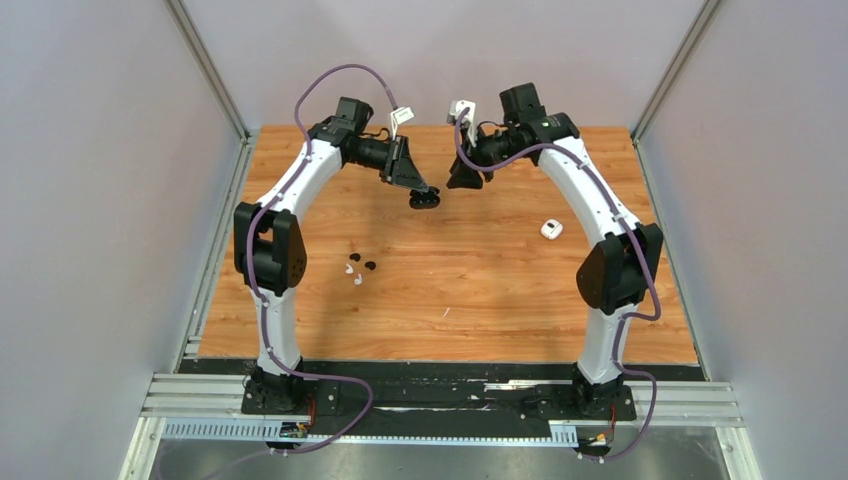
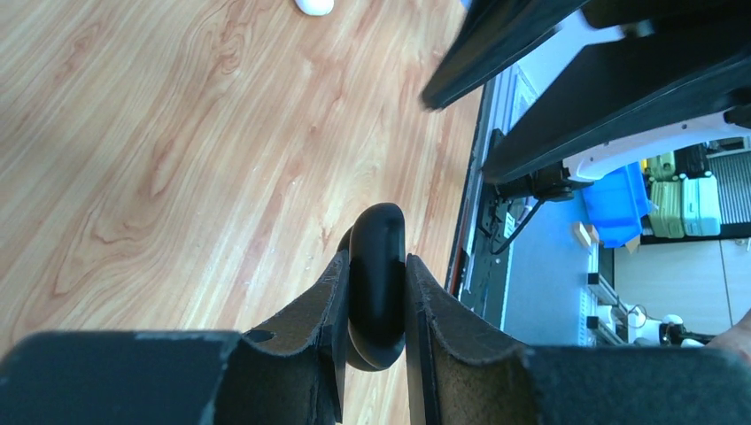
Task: Insert the wireless bluetooth earbuds into the charging case
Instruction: Open the charging case, then pick up the earbud from the center of the board.
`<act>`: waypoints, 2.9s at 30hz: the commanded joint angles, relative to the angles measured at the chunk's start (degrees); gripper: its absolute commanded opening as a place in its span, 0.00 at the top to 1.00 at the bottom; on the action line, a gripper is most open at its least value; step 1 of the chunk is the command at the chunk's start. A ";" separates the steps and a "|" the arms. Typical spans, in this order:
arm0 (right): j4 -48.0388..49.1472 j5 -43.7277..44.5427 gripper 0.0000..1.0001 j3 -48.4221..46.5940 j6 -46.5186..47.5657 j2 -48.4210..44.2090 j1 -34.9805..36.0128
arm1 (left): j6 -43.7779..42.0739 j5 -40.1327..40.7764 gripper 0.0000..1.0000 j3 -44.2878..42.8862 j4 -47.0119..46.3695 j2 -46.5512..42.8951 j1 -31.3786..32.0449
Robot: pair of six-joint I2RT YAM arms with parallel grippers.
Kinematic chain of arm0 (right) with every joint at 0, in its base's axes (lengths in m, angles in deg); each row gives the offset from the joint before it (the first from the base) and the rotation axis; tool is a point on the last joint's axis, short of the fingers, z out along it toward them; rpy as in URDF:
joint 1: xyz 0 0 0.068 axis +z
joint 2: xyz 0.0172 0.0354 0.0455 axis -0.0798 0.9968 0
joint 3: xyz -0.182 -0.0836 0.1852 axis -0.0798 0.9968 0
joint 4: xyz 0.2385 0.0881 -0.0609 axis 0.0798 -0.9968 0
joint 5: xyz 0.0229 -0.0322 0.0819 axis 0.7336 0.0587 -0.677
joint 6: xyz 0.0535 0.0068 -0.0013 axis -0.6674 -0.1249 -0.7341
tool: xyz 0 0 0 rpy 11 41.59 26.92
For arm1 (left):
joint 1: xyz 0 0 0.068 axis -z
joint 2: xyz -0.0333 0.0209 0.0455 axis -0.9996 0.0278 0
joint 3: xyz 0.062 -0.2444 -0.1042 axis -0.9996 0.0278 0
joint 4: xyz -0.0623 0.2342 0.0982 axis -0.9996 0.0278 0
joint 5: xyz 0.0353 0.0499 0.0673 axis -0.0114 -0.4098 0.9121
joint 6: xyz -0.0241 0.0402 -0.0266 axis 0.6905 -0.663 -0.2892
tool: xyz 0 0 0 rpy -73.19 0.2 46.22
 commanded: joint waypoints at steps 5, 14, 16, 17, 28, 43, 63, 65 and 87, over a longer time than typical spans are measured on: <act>4.85 -0.99 0.58 4.02 -6.40 -6.26 -1.82 | -3.03 3.49 1.00 -0.31 1.77 -4.15 -3.51; 9.27 2.63 0.59 13.35 -6.15 -7.27 -1.06 | -9.13 12.49 1.00 5.81 8.51 -15.28 -7.57; 9.19 4.05 0.59 13.59 -6.14 -5.58 0.10 | -8.35 14.75 1.00 9.48 7.08 -18.89 -8.56; 9.17 4.48 0.59 13.65 -6.02 -4.75 0.64 | -8.14 15.39 1.00 11.81 6.86 -20.11 -8.89; 16.94 4.88 0.59 9.05 -20.55 5.10 9.08 | -7.59 22.15 1.00 23.77 9.52 -32.85 -18.29; 22.22 8.56 0.60 3.14 -32.47 16.93 17.71 | -6.16 26.74 1.00 31.01 8.60 -43.37 -21.51; 24.63 21.71 0.67 -0.05 -35.93 24.22 23.30 | -5.86 28.46 1.00 32.21 9.93 -47.14 -25.51; 24.62 21.61 0.67 0.16 -35.94 24.50 23.41 | -6.03 28.46 1.00 32.41 9.93 -47.31 -25.56; 24.11 20.84 0.56 1.36 -35.33 25.13 25.40 | -5.86 28.53 1.00 33.70 8.78 -47.44 -25.75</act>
